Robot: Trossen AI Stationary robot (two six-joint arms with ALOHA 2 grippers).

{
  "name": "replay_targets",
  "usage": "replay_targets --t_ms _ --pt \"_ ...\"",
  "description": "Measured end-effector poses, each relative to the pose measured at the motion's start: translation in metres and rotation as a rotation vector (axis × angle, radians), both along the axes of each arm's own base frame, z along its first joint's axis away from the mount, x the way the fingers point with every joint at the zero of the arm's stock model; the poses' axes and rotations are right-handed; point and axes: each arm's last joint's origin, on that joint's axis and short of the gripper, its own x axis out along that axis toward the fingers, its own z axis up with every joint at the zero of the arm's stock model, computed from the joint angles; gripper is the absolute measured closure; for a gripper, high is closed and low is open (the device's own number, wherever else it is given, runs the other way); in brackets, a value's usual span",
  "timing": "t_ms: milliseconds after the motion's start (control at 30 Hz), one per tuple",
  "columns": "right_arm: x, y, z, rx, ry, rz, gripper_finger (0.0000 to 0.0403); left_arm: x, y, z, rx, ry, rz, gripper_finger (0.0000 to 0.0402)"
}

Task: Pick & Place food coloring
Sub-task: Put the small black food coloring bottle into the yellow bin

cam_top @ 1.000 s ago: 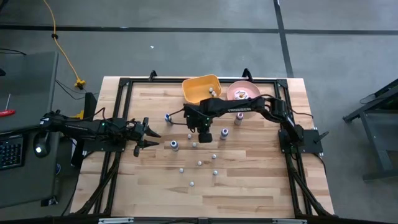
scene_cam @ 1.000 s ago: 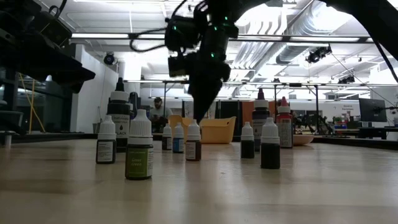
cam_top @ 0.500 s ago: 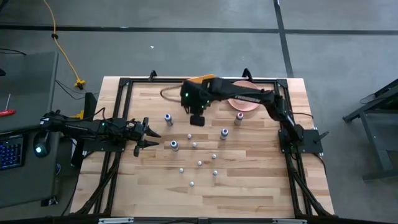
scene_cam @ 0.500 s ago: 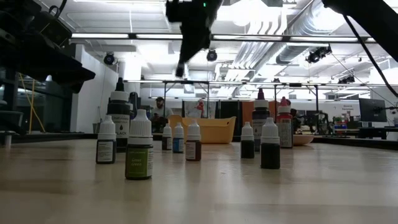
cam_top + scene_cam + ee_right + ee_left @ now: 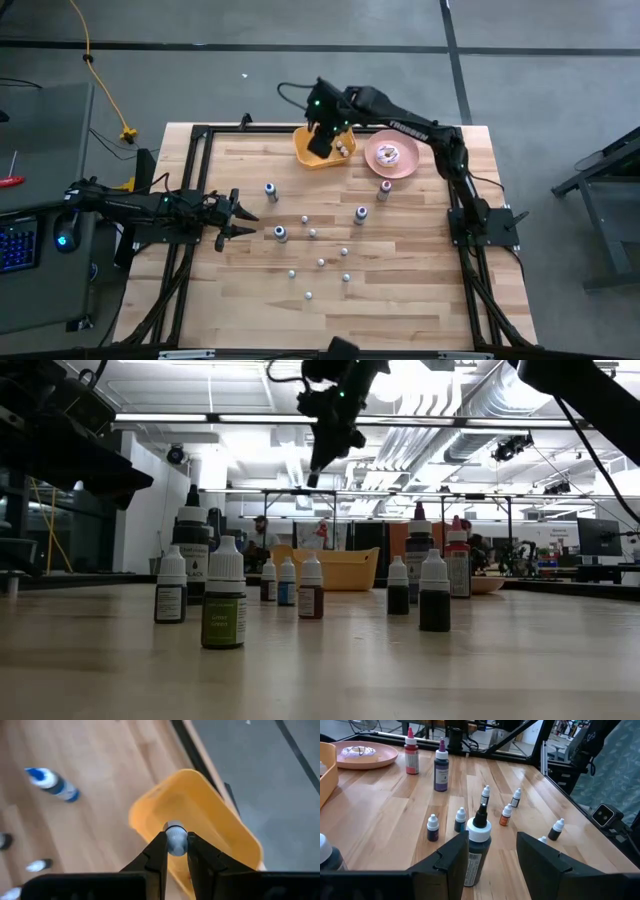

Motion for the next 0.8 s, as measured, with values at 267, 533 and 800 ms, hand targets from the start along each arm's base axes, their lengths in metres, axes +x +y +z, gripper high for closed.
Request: replay_targets --t_ms 267,533,800 --pt "-0.019 -0.038 -0.001 0.004 0.002 -0.092 0.0355 0.0 0.0 0.0 0.0 0.0 0.0 0.0238" --pt "-0.028 -0.061 -0.018 0.033 0.037 -0.14 0.0357 0.0 0.0 0.0 0.0 0.0 0.0 0.0238" --pt "-0.031 -0.073 -0.068 0.135 0.089 -0.207 0.0351 0.0 0.0 0.0 0.0 0.0 0.0 0.0238"
